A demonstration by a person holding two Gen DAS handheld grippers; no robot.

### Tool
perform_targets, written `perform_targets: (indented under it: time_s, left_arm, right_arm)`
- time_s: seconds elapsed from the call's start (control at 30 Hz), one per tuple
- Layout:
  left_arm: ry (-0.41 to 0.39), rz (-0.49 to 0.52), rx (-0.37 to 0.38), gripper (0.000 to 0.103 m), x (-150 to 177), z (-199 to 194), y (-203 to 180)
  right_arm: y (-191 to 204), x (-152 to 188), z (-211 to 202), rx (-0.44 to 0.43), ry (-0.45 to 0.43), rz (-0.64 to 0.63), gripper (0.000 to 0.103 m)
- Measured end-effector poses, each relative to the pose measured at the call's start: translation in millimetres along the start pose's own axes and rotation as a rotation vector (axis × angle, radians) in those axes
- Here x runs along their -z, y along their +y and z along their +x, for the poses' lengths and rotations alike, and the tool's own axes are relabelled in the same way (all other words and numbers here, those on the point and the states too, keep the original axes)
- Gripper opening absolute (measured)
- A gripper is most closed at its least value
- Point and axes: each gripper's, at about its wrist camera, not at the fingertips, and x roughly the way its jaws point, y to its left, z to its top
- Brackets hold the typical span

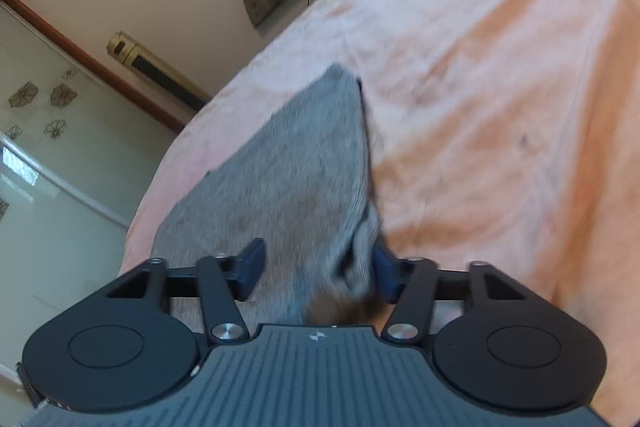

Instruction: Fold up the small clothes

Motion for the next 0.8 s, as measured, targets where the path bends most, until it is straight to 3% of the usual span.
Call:
perform_targets:
  time_s: [0.03, 0.07, 0.1, 0.17, 0.3, 0.4, 0.47, 0.53, 0.63, 0.73, 0.8]
  left_arm:
    - [-0.040, 0.045, 0.006, 0.033, -8.5, -1.3, -11.2]
    - [-0.075, 0.092, 0.010, 0.072, -17.1, 1.1, -23.6]
    - [-0.121, 0.139, -0.003, 0.099, -24.8, 6.4, -37.6]
    - [-0.190, 0.237, -0.039, 0.099, -38.1, 28.2, -69.1]
    - [-0.089, 0.340, 0.014, 0.099, -56.7, 108.5, -110.6]
    - [0.036, 0.439, -0.075, 0.098, -61.6, 182.3, -122.9]
    - [0.103, 0.484, -0.192, 0.099, -61.3, 224.0, -112.0]
    - [0.086, 0.451, -0.181, 0.103, -67.2, 233.7, -91.5]
    - [0.080, 0.445, -0.211, 0.103, -70.2, 231.7, -81.1]
    - [0.088, 0.470, -0.242, 0.103, -68.3, 227.8, -88.9]
    - [0.092, 0.464, -0.222, 0.103, -70.7, 222.6, -100.4]
  right_arm:
    - [9.1, -10.1, 0.3, 0.011, -0.025, -0.043, 0.075]
    - [17.6, -18.0, 3.8, 0.011, -0.034, -0.076, 0.075]
    - [26.8, -28.6, 13.7, 0.007, -0.037, -0.111, 0.077]
    - [45.2, -45.9, 41.3, -0.001, -0.020, -0.175, 0.082]
    - [68.4, -59.8, 114.9, 0.057, 0.034, -0.247, 0.085]
    - [72.7, -54.9, 158.8, 0.172, 0.048, -0.337, 0.085]
    - [70.5, -44.2, 172.6, 0.231, 0.020, -0.447, 0.086]
    - [65.5, -31.5, 171.8, 0.219, -0.011, -0.536, 0.089]
    - [60.7, -30.3, 166.3, 0.205, -0.027, -0.526, 0.089]
    - [65.0, -28.4, 170.0, 0.213, -0.013, -0.556, 0.096]
    - [67.0, -27.3, 170.7, 0.218, -0.009, -0.566, 0.099]
